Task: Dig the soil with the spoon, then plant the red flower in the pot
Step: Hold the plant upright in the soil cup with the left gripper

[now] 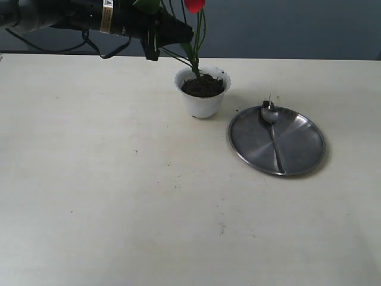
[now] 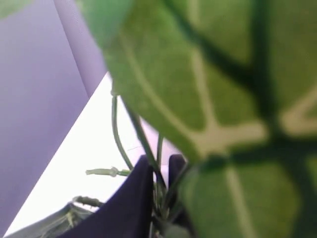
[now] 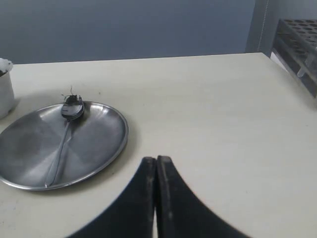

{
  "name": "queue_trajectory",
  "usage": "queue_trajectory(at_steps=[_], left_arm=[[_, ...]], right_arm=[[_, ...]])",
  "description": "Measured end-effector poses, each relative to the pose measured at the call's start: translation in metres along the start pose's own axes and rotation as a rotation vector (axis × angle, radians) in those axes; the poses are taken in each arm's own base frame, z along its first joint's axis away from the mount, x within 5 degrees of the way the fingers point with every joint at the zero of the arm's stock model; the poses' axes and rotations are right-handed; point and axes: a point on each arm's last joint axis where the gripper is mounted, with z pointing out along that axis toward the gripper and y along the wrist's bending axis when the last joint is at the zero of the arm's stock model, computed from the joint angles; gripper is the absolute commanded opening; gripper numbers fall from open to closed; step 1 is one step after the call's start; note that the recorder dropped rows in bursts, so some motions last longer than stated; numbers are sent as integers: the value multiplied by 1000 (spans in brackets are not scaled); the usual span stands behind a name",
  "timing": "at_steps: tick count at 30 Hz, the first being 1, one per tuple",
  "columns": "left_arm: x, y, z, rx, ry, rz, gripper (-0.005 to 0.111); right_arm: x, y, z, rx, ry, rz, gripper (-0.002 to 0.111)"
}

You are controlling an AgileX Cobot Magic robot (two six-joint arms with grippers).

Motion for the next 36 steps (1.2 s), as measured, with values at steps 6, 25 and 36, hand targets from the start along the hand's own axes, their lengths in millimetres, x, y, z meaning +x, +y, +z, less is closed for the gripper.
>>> queue_trajectory(at_steps=[6, 25, 36], left_arm=[[0, -1, 0, 11, -4, 0, 0], [32, -1, 21, 19, 17, -44, 0], [29, -6, 39, 9, 16, -21, 0]], right_arm=[[0, 0, 0, 0, 0, 0, -1], [0, 0, 0, 0, 0, 0, -1], [0, 0, 0, 0, 0, 0, -1]])
